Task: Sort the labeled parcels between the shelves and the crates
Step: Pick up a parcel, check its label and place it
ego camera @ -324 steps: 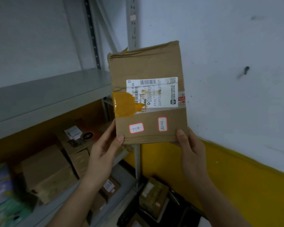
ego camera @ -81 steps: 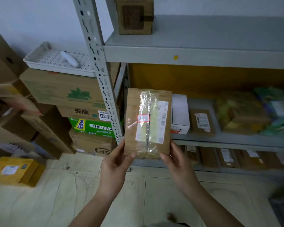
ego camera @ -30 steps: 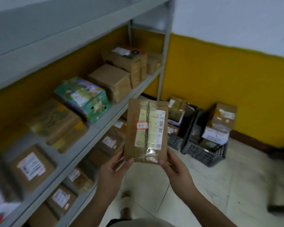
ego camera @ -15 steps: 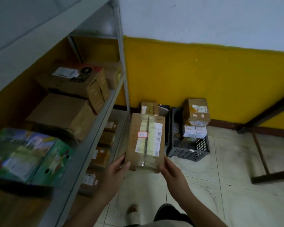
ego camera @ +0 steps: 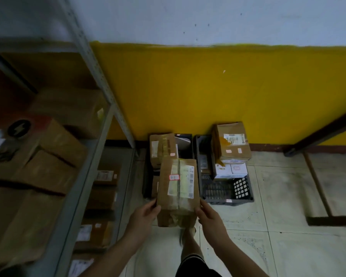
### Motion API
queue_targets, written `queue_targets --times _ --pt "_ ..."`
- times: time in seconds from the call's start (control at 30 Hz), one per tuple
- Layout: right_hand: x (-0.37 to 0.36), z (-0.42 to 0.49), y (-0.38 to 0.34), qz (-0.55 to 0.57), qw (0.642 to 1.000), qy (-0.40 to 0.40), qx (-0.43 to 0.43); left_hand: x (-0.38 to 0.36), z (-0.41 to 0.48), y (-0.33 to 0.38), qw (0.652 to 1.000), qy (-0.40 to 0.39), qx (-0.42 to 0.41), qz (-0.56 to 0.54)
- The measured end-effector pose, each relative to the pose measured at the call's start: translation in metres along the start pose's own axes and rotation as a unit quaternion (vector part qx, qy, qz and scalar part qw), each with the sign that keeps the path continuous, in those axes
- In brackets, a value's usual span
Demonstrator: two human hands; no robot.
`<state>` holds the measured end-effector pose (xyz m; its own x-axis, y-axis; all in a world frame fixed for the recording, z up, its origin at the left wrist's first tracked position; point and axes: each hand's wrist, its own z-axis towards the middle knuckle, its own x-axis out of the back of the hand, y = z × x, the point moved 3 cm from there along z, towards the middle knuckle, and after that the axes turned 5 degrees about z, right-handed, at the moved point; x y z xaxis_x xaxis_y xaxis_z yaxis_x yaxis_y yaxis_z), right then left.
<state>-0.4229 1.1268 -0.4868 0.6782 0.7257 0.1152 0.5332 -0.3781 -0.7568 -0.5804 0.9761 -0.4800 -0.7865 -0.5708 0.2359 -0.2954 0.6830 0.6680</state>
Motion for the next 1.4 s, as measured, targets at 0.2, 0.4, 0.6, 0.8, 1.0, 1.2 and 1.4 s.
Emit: queue_targets --times 0.2,0.4,0.6,0.8,1.0,1.2,1.4 --pt "0.016 0.186 0.008 -0.005 0.995 0.007 -0.095 -0.042 0.187 0.020 0.992 0.023 0.119 -0.025" --pt "0.034 0.355 0.042 -0.005 0.992 0.062 -0.112 -0.080 0.353 0.027 0.992 -0.039 0.113 -0.029" --pt "0.059 0.408 0.036 -0.048 0.988 0.128 -0.077 -0.102 0.392 0.030 0.991 -0.074 0.038 0.106" --pt "0.041 0.377 0.013 0.011 0.986 0.154 -0.067 -0.102 0.366 0.041 0.997 -0.069 0.031 0.000" --pt "0.046 0.405 0.015 -0.006 0.981 0.188 -0.045 -0.096 0.393 0.055 0.994 -0.085 -0.053 0.042" --pt "0.053 0.402 0.017 0.020 0.984 0.177 -0.013 -0.105 0.397 0.065 0.995 -0.059 -0.077 0.029" --pt "0.029 0.441 0.037 0.003 0.996 0.093 -0.017 -0.087 0.444 0.045 0.998 -0.033 -0.042 0.017"
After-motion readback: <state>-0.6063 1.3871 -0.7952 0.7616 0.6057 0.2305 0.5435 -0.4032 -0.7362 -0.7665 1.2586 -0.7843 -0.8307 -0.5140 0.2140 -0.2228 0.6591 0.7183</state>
